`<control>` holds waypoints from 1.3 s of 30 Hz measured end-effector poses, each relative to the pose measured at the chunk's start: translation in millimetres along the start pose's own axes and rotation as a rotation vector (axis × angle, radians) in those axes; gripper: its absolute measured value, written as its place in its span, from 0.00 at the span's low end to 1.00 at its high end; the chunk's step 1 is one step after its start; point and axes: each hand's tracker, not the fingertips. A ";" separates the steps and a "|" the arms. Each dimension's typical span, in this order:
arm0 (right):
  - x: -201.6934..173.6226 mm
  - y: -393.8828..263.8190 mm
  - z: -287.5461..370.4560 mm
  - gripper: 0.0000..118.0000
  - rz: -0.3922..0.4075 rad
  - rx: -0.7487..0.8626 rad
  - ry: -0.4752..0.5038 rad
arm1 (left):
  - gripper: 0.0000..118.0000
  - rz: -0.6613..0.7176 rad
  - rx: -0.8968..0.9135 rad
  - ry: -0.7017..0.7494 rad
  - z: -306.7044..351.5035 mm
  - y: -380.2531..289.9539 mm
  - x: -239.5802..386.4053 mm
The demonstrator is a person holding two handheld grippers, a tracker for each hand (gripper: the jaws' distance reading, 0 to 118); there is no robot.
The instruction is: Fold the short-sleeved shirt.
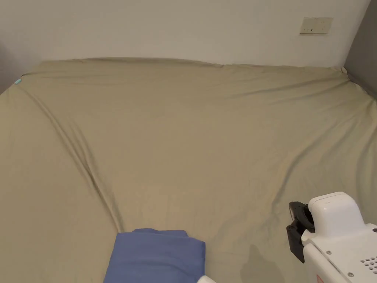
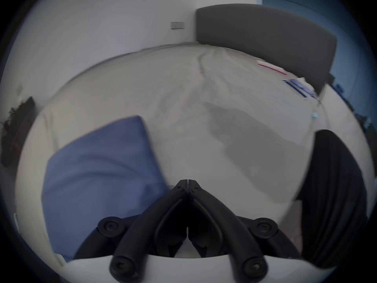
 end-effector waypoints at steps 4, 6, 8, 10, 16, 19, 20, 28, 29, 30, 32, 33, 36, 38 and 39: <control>-14.9 8.4 -15.0 0.00 -0.012 0.017 0.054 | 0.00 0.148 0.123 -0.042 49.9 -4.4 -25.1; -29.0 11.6 -25.3 0.00 0.008 0.019 0.083 | 0.00 0.253 0.195 0.014 76.9 -3.3 -55.7; -48.6 12.4 -39.7 0.00 0.025 0.013 0.140 | 0.00 0.293 0.277 0.138 103.4 -3.8 -89.6; -68.9 9.0 -59.2 0.00 0.016 -0.018 0.226 | 0.00 0.313 0.293 0.246 120.9 -6.7 -119.7; -140.1 -43.6 -134.7 0.00 0.062 -0.285 0.426 | 0.00 0.430 0.277 0.338 137.3 -33.9 -189.7; -165.1 -78.8 -164.9 0.00 0.132 -0.419 0.429 | 0.00 0.501 0.240 0.295 135.9 -47.0 -210.5; -170.3 -90.7 -172.7 0.00 0.136 -0.459 0.443 | 0.00 0.530 0.229 0.262 136.2 -47.8 -212.6; -170.0 -94.3 -175.2 0.00 0.101 -0.495 0.469 | 0.78 0.749 0.111 -0.041 108.0 -55.8 -262.6; -167.9 -95.5 -178.7 0.00 0.120 -0.491 0.467 | 0.91 0.787 0.085 -0.104 99.4 -54.6 -268.6; -169.1 -95.6 -177.8 0.00 0.132 -0.488 0.465 | 0.92 0.820 0.074 -0.166 91.7 -54.4 -273.4; -172.6 -94.2 -172.2 0.00 0.150 -0.479 0.458 | 0.92 0.900 0.066 -0.284 77.6 -46.5 -271.0; -175.0 -92.5 -168.1 0.00 0.155 -0.475 0.455 | 0.92 0.934 0.048 -0.326 66.7 -46.6 -273.1; -174.6 -93.1 -166.1 0.00 0.151 -0.465 0.454 | 0.92 1.022 -0.029 -0.461 30.7 -54.1 -279.3; -169.1 -97.8 -171.7 0.00 0.128 -0.466 0.458 | 0.90 1.079 -0.003 -0.635 13.0 -58.0 -277.4; -168.3 -97.9 -171.8 0.00 0.121 -0.466 0.460 | 0.86 1.138 0.001 -0.696 5.4 -58.2 -275.9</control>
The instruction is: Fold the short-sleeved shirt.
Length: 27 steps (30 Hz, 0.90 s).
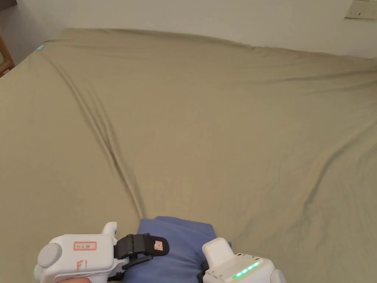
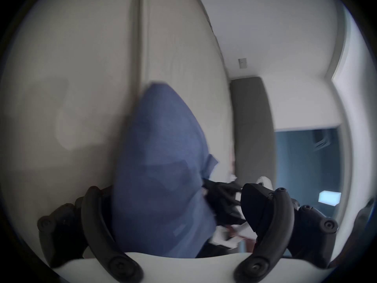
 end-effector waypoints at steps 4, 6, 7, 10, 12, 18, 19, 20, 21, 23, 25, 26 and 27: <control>12.3 -2.8 -5.7 0.00 -0.030 0.002 0.021 | 0.24 -0.067 0.065 0.221 -15.3 -10.7 7.2; 15.8 -2.1 -5.1 0.00 -0.051 0.001 0.044 | 0.24 -0.066 0.069 0.191 -11.5 -16.7 10.7; 18.5 -1.7 -2.0 0.00 -0.063 0.005 0.056 | 0.24 -0.069 0.072 0.195 -9.6 -17.5 15.8; 24.1 3.3 17.2 0.00 -0.082 0.059 -0.001 | 0.24 -0.190 0.081 0.306 -6.3 -23.0 32.8; 32.0 9.2 39.8 0.00 -0.073 0.147 -0.075 | 0.24 -0.259 0.077 0.359 -2.0 -28.8 46.4; 49.8 39.9 116.6 0.00 -0.058 0.336 -0.264 | 0.23 -0.357 0.113 0.440 22.6 -31.5 55.9; 50.2 43.8 128.8 0.00 -0.061 0.376 -0.285 | 0.23 -0.367 0.120 0.460 29.0 -31.8 56.0; 50.0 47.2 140.1 0.00 -0.065 0.406 -0.302 | 0.23 -0.378 0.128 0.479 35.8 -31.7 55.5; 48.2 49.5 148.4 0.00 -0.067 0.432 -0.316 | 0.23 -0.387 0.136 0.494 42.7 -26.9 47.8; 44.7 53.6 163.0 0.00 -0.068 0.476 -0.356 | 0.23 -0.402 0.170 0.553 61.2 -22.1 44.2; 37.9 57.1 173.7 0.00 -0.063 0.509 -0.385 | 0.23 -0.389 0.208 0.585 74.9 -25.7 49.6; 34.0 58.6 177.2 0.00 -0.058 0.529 -0.397 | 0.23 -0.390 0.218 0.598 85.5 -23.0 47.2; 30.5 59.9 180.0 0.00 -0.058 0.541 -0.406 | 0.23 -0.395 0.229 0.620 95.0 -20.8 45.3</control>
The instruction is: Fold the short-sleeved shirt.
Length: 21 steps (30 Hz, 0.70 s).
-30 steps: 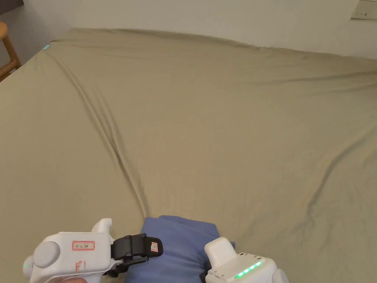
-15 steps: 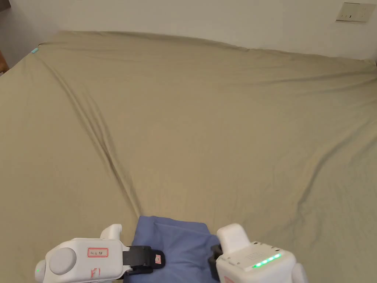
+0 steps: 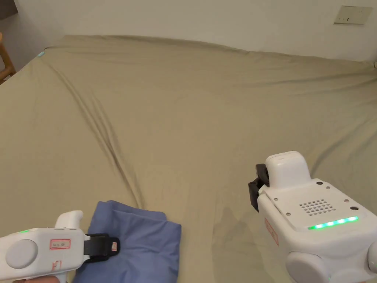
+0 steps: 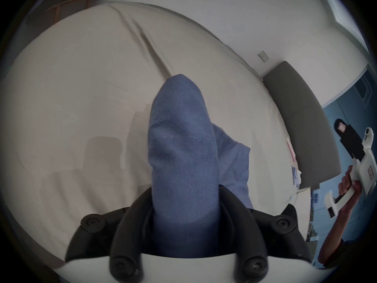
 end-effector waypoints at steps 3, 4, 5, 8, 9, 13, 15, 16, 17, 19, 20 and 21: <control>-14.8 10.9 11.7 0.00 -0.030 0.018 0.022 | 0.23 -0.042 0.027 0.122 22.9 0.2 -10.2; -19.0 11.9 13.3 0.00 -0.038 0.022 0.031 | 0.23 -0.055 0.034 0.168 29.1 1.0 -18.6; -24.4 12.1 13.3 0.00 -0.032 0.021 0.027 | 0.23 -0.059 0.037 0.213 34.6 2.5 -31.7; -39.8 12.2 10.5 0.00 -0.001 0.019 0.022 | 0.23 -0.046 0.044 0.240 50.0 8.7 -69.3; -43.0 11.6 8.9 0.00 -0.002 0.015 0.025 | 0.23 -0.047 0.046 0.256 54.1 11.0 -78.4; -57.9 9.6 1.8 0.00 0.006 -0.014 0.042 | 0.23 -0.087 0.073 0.407 73.8 22.2 -111.0; -58.0 6.2 -6.3 0.00 0.014 -0.029 0.044 | 0.23 -0.098 0.073 0.438 85.1 32.3 -129.8; -60.5 5.9 -9.2 0.00 0.015 -0.037 0.047 | 0.23 -0.106 0.075 0.465 89.6 37.6 -139.2; -63.0 5.8 -12.1 0.00 0.015 -0.045 0.050 | 0.23 -0.124 0.084 0.508 94.0 43.2 -148.9; -65.5 4.2 -18.7 0.00 0.024 -0.056 0.046 | 0.23 -0.141 0.072 0.566 100.8 56.6 -166.6; -67.9 3.8 -21.3 0.00 0.030 -0.060 0.042 | 0.23 -0.142 0.067 0.586 104.3 64.3 -178.3; -69.5 3.7 -23.5 0.00 0.032 -0.065 0.041 | 0.23 -0.147 0.071 0.606 107.6 70.7 -187.8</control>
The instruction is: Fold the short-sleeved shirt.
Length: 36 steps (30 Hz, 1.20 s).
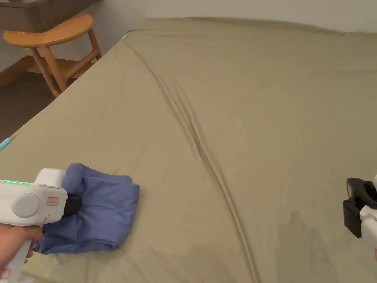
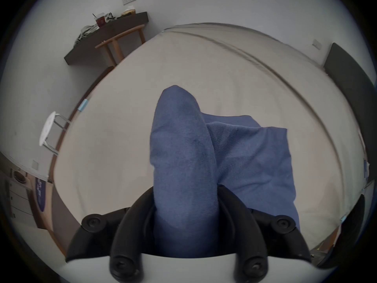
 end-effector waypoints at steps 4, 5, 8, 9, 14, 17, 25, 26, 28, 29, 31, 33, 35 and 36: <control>-8.2 -0.4 -8.5 0.00 0.014 -0.026 0.000 | 0.22 -0.094 -0.017 0.166 -17.8 23.2 -33.5; -10.0 -0.2 -9.7 0.00 0.019 -0.032 -0.001 | 0.22 -0.111 -0.022 0.196 -27.3 26.3 -43.1; -12.4 0.8 -11.1 0.00 0.024 -0.042 0.000 | 0.36 -0.112 -0.018 0.280 -42.1 36.1 -59.2; -12.1 1.2 -11.1 0.00 0.024 -0.046 0.001 | 0.60 -0.121 -0.023 0.329 -46.7 37.8 -61.8; -4.9 6.6 1.0 0.00 0.020 -0.040 -0.006 | 0.94 -0.047 0.295 0.426 -7.7 61.2 -50.1; 5.2 13.5 11.0 0.00 0.007 -0.017 -0.019 | 0.94 0.030 0.445 0.350 63.2 76.5 -12.3; 43.9 49.8 62.7 0.00 0.002 0.149 -0.079 | 0.94 0.206 0.890 -0.004 227.2 73.5 99.9; 47.9 54.1 69.9 0.00 0.003 0.174 -0.086 | 0.93 0.193 0.917 -0.018 241.2 68.4 116.3; 56.0 63.6 87.9 0.00 0.004 0.219 -0.092 | 0.92 0.180 0.988 -0.054 267.3 56.2 156.2; 59.3 66.5 95.1 0.00 0.009 0.233 -0.092 | 0.87 0.173 1.006 -0.063 277.4 50.7 174.4; 65.3 71.2 110.6 0.00 0.022 0.276 -0.109 | 0.60 0.152 1.027 -0.086 295.6 38.9 213.5; 68.5 73.1 124.3 0.00 0.022 0.314 -0.131 | 0.14 0.150 1.025 -0.108 310.5 30.1 252.4; 73.3 70.6 134.9 0.00 0.007 0.340 -0.135 | 0.04 0.124 1.067 -0.173 319.6 19.5 282.2; 74.7 68.8 141.0 0.00 0.001 0.350 -0.137 | 0.01 0.103 1.072 -0.188 324.6 14.5 297.2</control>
